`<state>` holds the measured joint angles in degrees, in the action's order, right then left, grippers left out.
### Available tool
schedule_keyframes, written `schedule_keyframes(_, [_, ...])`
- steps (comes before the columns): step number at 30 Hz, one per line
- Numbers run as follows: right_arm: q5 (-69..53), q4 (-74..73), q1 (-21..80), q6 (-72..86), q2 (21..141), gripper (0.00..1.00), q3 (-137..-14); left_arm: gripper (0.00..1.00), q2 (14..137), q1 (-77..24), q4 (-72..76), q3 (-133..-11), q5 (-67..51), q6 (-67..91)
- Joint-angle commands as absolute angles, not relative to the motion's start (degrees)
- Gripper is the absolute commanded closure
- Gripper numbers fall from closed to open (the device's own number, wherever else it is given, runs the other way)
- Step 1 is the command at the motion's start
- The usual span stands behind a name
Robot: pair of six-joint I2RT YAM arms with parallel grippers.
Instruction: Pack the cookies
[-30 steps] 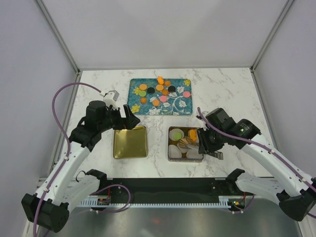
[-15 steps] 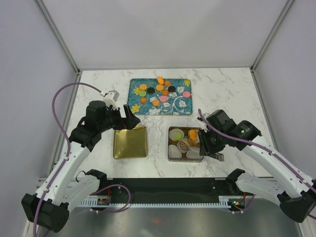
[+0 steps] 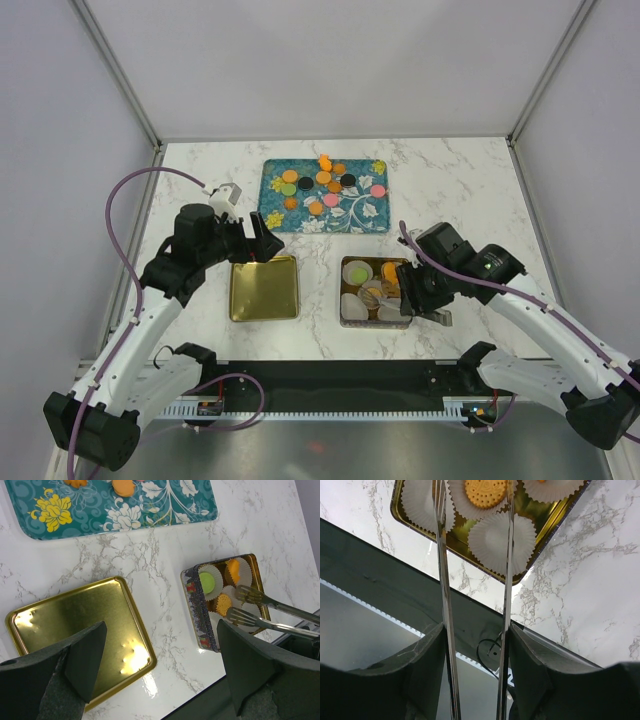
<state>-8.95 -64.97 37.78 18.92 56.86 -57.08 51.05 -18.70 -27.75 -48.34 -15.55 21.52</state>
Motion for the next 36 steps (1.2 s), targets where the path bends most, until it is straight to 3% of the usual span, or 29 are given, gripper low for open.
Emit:
schedule_keyframes(1, [-8.26, -63.46, 38.06, 19.60, 56.34, 0.41, -57.74, 0.00, 51.24, -18.72, -27.51, -48.25, -16.44, 19.86])
schedule_keyframes(5, [-8.17, -63.63, 38.14, 20.04, 56.16, 0.45, -60.45, 0.00, 51.24, -18.63, -27.42, -48.25, -16.52, 19.86])
schedule_keyframes(7, [-7.82, -63.81, 38.06, 20.13, 56.51, 0.52, -64.31, 0.00, 51.15, -18.63, -27.51, -48.25, -16.44, 19.86])
schedule_keyframes(11, [-6.15, -61.27, 38.14, 19.43, 61.33, 0.53, -69.94, 0.00, 51.15, -18.63, -27.51, -48.25, -16.35, 19.86])
schedule_keyframes(18, [-2.82, -47.31, 38.06, 16.88, 77.41, 0.51, -77.94, 0.00, 50.89, -18.63, -27.51, -48.25, -15.21, 19.86])
schedule_keyframes(25, [0.78, -44.91, 38.06, 13.45, 99.37, 0.42, -94.82, 0.00, 49.49, -18.63, -27.86, -48.25, -13.63, 19.60])
schedule_keyframes(36, [2.99, -44.21, 38.06, 13.01, 110.47, 0.39, -102.48, 0.00, 49.13, -18.63, -28.04, -48.43, -13.27, 19.60])
